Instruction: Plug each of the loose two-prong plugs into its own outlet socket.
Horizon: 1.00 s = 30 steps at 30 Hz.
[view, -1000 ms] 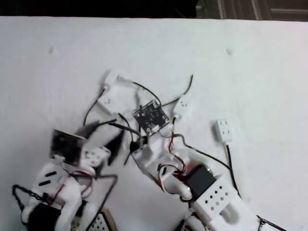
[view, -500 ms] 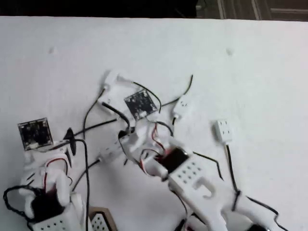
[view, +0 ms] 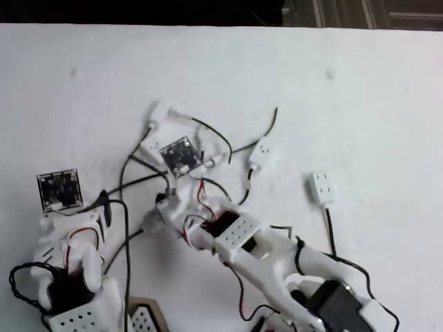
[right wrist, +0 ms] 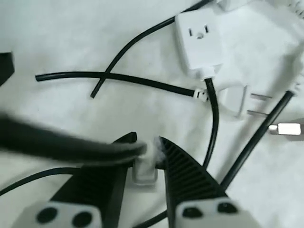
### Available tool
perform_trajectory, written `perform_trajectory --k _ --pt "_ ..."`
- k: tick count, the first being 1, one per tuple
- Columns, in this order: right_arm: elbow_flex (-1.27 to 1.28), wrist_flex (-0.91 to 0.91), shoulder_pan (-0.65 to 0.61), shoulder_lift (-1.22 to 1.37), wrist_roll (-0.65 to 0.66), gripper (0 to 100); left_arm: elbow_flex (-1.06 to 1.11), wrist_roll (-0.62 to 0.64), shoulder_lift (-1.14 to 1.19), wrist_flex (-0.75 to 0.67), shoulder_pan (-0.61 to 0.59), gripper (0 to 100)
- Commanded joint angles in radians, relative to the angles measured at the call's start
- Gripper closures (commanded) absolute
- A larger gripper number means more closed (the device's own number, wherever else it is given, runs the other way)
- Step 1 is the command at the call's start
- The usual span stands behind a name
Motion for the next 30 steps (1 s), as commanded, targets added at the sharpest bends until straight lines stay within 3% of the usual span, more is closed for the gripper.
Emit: perform_trajectory --k 1,9,16,24,30 --pt "-0.011 -0.031 -0.012 0.05 0.044 98.1 -0.006 -0.008 -0.008 -0.014 -0.005 76" --pt "0.005 -0.022 -0.016 0.074 0.083 98.1 -0.006 -0.009 -0.008 -0.014 -0.005 76" --pt "0.034 -0.021 -0.013 0.074 0.23 98.1 -0.006 -0.009 -0.008 -0.014 -0.005 76" --pt "-0.031 0.16 -0.016 0.082 0.281 98.1 -0.005 -0.009 -0.008 -0.014 -0.005 76" --pt "-0.037 0.168 -0.018 0.073 0.341 97.6 -0.005 -0.009 -0.008 -0.014 -0.005 76"
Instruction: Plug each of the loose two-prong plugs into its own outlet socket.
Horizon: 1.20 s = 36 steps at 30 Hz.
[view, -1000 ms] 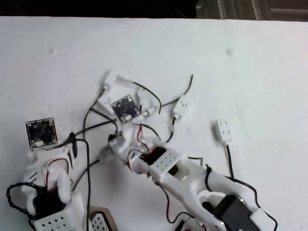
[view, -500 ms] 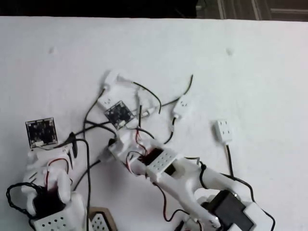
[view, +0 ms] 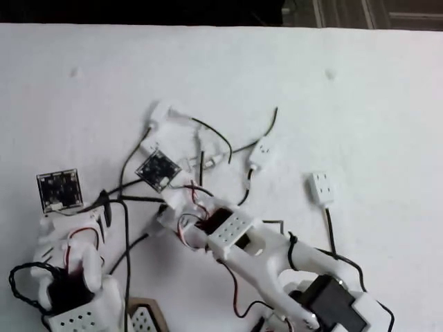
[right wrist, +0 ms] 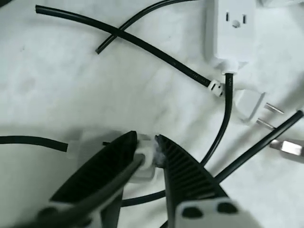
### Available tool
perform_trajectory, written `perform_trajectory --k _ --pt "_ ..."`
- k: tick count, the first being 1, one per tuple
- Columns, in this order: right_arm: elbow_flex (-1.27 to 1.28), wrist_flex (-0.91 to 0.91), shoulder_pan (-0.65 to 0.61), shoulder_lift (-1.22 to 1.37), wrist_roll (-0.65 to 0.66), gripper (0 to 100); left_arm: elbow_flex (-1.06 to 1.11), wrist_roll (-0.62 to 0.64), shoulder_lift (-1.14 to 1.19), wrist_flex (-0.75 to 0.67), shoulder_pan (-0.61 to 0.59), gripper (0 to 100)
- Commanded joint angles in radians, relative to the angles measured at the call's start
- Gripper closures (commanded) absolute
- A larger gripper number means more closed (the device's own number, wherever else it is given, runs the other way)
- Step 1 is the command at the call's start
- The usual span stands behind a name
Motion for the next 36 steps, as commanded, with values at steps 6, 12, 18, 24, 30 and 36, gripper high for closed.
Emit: perform_trajectory --k 6,12,18,24,30,36 --pt "-0.029 0.039 -0.005 -0.073 -0.011 87.7 -0.005 -0.009 -0.008 -0.014 -0.005 76" --pt "-0.029 0.071 -0.005 -0.157 -0.084 89.6 0.006 -0.009 -0.008 -0.017 -0.004 76" --pt "-0.026 0.088 -0.005 -0.176 -0.087 94.8 0.012 -0.009 -0.008 -0.021 -0.004 75" --pt "0.018 0.11 -0.002 -0.168 -0.083 98.1 0.014 -0.009 -0.008 -0.021 -0.004 75" --pt "0.068 0.104 -0.001 -0.173 -0.083 98.1 0.015 -0.011 -0.008 -0.021 0.01 75" --pt "0.046 0.137 -0.005 -0.259 -0.087 86.6 0.011 -0.012 -0.008 -0.014 0.054 75"
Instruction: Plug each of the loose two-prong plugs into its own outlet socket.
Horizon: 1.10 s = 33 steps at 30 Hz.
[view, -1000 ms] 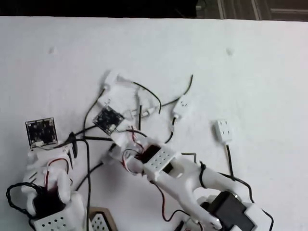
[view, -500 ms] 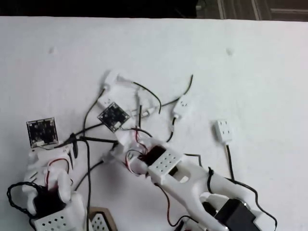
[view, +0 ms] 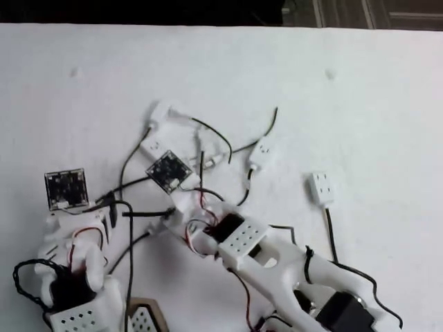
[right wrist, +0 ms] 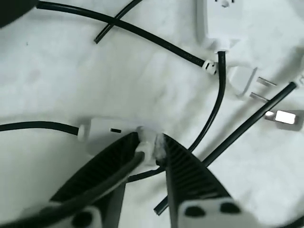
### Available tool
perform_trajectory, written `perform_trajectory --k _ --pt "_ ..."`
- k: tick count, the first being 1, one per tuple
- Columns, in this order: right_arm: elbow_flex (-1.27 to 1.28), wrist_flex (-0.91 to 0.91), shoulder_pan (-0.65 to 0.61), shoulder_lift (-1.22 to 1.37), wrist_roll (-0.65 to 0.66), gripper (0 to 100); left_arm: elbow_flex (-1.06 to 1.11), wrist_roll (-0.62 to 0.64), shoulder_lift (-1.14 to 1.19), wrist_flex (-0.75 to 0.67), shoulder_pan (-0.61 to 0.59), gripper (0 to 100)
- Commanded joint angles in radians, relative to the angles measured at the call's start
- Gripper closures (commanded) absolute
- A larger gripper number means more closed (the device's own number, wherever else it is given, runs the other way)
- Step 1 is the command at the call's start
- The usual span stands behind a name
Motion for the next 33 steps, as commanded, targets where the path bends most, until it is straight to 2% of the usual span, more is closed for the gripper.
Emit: perform_trajectory --k 1,4,9,12,16,19,22,25,30,33 --pt "-0.02 0.065 -0.002 -0.097 -0.009 83.2 -0.012 -0.012 -0.008 -0.011 0.015 75" --pt "-0.02 0.15 -0.002 -0.242 -0.009 77.0 -0.02 -0.026 -0.008 -0.012 0.015 75" --pt "-0.02 0.337 0.004 -0.521 -0.008 76.9 -0.048 -0.08 -0.008 -0.005 0.01 75" --pt "-0.014 0.456 0.015 -0.677 -0.009 76.9 -0.147 -0.081 -0.008 0.061 0.01 75" --pt "0.017 0.561 0.113 -0.808 -0.025 81.3 -0.322 -0.081 -0.008 0.17 0.016 75" --pt "0.078 0.542 0.214 -0.828 -0.044 90.5 -0.384 -0.097 -0.008 0.204 0.022 75" --pt "0.157 0.456 0.286 -0.814 -0.044 96.3 -0.376 -0.184 -0.001 0.261 0.096 75" --pt "0.215 0.366 0.326 -0.792 -0.043 94.6 -0.374 -0.201 0.073 0.288 0.154 75" --pt "0.222 0.34 0.374 -0.748 -0.051 84.4 -0.379 -0.226 0.328 0.219 0.234 75" --pt "0.227 0.34 0.383 -0.72 -0.051 81.7 -0.379 -0.258 0.509 0.184 0.317 69"
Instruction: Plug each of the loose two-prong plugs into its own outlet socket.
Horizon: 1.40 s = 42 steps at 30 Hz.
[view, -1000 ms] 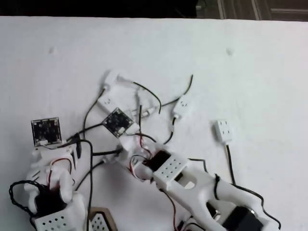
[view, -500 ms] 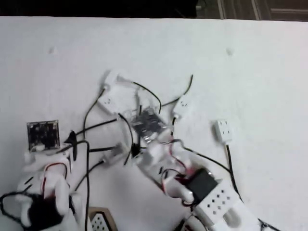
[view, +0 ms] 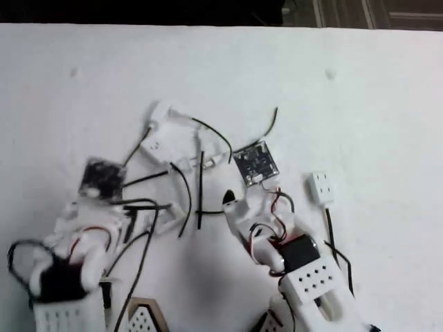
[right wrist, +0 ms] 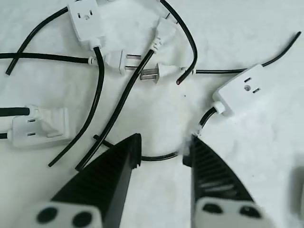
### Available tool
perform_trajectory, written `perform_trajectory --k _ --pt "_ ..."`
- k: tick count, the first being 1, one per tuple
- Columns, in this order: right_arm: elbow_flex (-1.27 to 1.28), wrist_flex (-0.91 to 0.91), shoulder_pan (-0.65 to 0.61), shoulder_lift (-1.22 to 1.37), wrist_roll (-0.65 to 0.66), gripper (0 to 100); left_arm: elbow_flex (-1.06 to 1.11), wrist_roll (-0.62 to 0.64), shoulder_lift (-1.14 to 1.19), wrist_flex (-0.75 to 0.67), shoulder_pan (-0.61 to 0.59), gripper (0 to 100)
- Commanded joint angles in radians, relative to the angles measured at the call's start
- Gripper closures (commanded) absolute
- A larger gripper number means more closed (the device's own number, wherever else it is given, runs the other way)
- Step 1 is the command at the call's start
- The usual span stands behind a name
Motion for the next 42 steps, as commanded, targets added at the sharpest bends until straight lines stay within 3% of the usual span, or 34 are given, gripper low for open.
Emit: perform_trajectory --k 1,9,19,31,42 --pt "-0.003 -0.018 0.018 0.028 -0.009 81.9 -0.038 -0.035 0.278 -0.077 0.114 67" --pt "-0.003 -0.018 0.018 0.076 -0.003 81.8 -0.038 -0.041 0.587 -0.244 0.252 65" --pt "-0.003 -0.018 0.019 0.076 -0.003 81.8 -0.04 -0.041 0.872 -0.454 0.251 66" --pt "-0.005 -0.018 0.082 0.068 -0.005 81.9 -0.089 -0.044 0.978 -0.463 0.26 98" --pt "-0.005 -0.018 0.084 0.071 -0.008 81.9 -0.293 -0.041 0.986 -0.376 0.213 98"
